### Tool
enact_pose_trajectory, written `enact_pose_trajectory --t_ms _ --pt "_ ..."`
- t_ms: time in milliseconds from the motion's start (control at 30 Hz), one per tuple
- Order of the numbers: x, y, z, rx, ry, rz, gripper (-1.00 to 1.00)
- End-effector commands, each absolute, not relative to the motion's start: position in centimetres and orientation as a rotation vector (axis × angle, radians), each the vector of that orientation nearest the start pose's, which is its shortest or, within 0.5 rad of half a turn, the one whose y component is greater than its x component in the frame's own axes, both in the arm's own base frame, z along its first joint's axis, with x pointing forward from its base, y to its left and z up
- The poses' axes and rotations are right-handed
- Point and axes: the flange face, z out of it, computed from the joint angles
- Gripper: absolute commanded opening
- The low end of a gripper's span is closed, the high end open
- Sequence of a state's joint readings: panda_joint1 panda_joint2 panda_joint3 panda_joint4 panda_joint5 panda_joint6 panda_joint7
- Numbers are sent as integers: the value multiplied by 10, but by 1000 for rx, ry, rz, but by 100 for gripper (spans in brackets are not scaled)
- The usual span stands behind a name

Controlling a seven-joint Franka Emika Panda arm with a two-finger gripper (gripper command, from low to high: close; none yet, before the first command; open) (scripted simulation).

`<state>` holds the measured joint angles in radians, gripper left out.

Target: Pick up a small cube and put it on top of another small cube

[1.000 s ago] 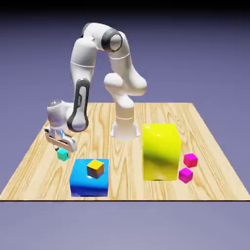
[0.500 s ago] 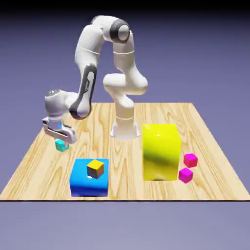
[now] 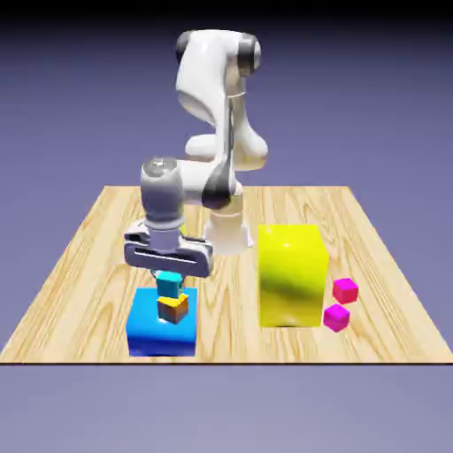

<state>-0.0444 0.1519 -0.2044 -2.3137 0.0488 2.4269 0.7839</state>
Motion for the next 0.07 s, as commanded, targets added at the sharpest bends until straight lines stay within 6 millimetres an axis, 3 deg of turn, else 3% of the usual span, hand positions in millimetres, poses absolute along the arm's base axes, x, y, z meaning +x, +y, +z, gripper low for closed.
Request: enact_pose_trajectory --t_ms 0,33 --pt "502 -128 276 -2711 1604 53 100" --pt "503 -128 293 -2711 1603 54 100"
